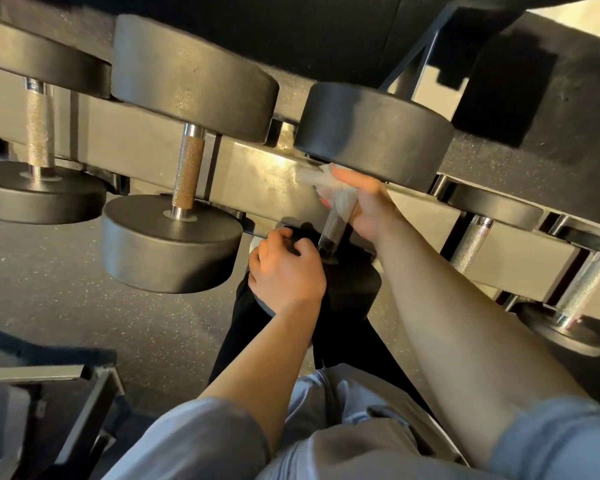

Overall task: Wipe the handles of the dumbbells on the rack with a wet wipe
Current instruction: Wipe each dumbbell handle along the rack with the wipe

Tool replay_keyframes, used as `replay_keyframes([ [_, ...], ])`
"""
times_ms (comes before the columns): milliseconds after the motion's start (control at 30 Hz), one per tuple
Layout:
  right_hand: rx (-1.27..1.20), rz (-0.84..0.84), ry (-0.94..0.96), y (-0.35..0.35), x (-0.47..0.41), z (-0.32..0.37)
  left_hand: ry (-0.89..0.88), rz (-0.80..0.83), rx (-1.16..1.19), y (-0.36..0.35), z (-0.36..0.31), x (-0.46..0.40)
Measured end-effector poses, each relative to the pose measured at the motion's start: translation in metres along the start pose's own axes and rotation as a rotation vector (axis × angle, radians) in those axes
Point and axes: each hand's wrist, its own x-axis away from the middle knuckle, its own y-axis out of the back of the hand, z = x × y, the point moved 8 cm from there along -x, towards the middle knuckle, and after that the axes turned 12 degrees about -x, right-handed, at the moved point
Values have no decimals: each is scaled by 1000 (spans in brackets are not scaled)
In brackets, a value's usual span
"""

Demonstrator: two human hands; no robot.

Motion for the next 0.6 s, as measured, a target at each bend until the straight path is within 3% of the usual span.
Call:
replay_keyframes([
  [100, -49, 58, -31, 8, 5, 0, 0, 27, -16, -1, 0, -1],
  [267, -343, 53, -77, 33, 11, -12, -8, 35, -12, -2, 0, -1],
  [433, -7, -42, 68, 25, 13, 0, -16, 22, 7, -3, 1, -2],
  [533, 288, -179, 121, 18, 13, 3, -21, 9, 8, -3, 1, -2],
  [600, 355, -296, 178, 16, 7, 4, -19, 10, 9, -3, 1, -2],
])
